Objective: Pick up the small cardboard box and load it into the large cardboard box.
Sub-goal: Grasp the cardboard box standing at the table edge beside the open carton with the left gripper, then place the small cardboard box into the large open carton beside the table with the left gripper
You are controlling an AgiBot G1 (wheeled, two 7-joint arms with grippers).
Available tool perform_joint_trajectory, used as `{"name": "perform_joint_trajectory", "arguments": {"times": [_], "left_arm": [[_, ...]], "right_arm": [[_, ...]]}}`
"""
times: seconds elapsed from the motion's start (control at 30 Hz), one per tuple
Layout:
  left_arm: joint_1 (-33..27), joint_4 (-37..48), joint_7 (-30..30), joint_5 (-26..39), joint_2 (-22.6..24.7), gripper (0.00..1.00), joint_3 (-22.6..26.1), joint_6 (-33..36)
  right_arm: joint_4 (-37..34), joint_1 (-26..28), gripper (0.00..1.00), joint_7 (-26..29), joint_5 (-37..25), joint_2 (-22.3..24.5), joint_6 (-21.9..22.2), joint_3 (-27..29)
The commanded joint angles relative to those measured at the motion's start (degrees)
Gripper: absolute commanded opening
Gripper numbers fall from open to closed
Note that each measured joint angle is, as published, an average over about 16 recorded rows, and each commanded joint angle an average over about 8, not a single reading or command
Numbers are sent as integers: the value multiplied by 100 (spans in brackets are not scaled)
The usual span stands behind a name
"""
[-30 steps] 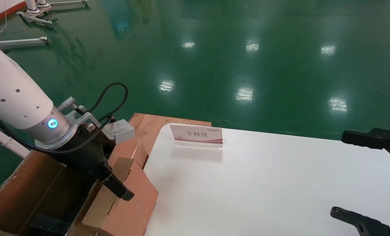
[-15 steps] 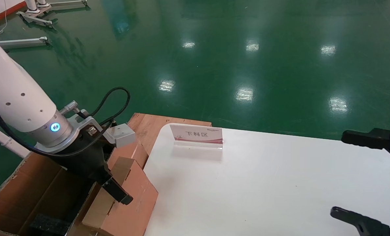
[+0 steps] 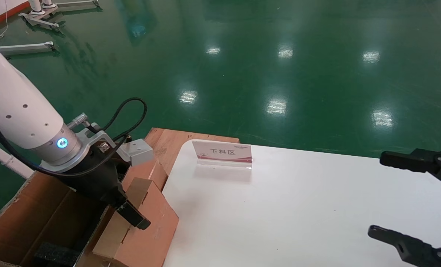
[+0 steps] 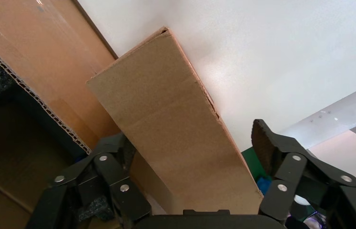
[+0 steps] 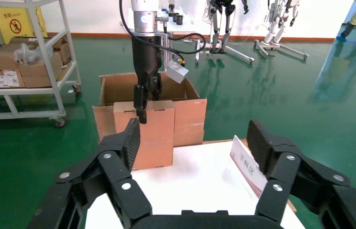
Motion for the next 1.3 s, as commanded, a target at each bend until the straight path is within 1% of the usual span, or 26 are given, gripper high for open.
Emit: {"name": "perform_joint_trajectory", "arguments": {"times": [0.03, 0.73, 0.93, 1.1, 1.3], "left_arm": [[1, 0, 1, 1, -1, 0, -4, 1], [7, 19, 12, 4, 0, 0, -16, 3], [-65, 157, 113, -105, 18, 0, -67, -23], [-451, 244, 230, -187, -61, 0, -239, -5], [-1318, 390, 319, -77, -182, 0, -459, 165]], "right_arm": [[0, 0, 0, 0, 0, 0, 0, 0], [0, 0, 0, 0, -1, 0, 0, 0], [-2, 1, 0, -1, -1, 0, 0, -1], [-4, 3, 0, -2, 0, 0, -1, -3], [-5, 4, 0, -4, 2, 1, -1, -6]]}}
